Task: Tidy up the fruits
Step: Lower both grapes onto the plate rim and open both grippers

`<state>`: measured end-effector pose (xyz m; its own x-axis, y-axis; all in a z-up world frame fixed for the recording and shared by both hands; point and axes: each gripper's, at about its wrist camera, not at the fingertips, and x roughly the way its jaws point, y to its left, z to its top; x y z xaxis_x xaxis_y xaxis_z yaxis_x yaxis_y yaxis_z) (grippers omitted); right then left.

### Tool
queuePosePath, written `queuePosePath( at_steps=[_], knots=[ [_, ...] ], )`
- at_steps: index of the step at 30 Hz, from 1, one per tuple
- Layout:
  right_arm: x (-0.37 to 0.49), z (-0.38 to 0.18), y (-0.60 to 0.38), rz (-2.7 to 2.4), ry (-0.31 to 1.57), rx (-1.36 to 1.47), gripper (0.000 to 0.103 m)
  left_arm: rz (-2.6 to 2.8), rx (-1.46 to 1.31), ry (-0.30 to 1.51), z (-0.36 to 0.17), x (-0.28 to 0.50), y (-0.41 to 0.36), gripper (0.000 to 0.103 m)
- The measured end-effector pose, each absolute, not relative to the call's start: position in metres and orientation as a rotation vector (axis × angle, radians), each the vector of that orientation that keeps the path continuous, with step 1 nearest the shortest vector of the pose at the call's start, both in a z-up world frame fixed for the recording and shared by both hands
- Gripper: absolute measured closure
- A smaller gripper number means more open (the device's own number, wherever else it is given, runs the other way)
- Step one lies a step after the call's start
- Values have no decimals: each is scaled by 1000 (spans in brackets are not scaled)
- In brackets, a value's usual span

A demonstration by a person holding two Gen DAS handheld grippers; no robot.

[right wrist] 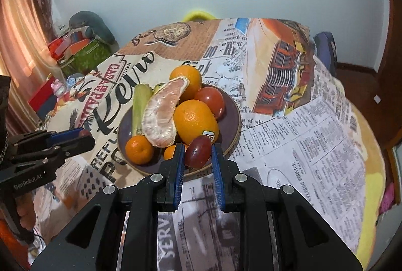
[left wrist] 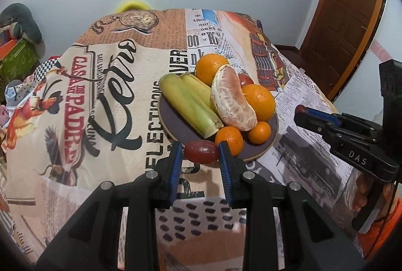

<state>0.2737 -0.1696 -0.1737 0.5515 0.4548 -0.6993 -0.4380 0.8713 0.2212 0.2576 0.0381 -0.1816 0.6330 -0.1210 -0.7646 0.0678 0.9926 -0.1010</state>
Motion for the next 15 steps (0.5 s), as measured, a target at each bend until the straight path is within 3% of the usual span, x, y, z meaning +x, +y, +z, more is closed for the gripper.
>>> queuePosePath(
  at_steps=[15],
  knots=[
    [295,-202,-166,547,897,65,83,-112,-88,916,-204,288,38,74]
  ],
)
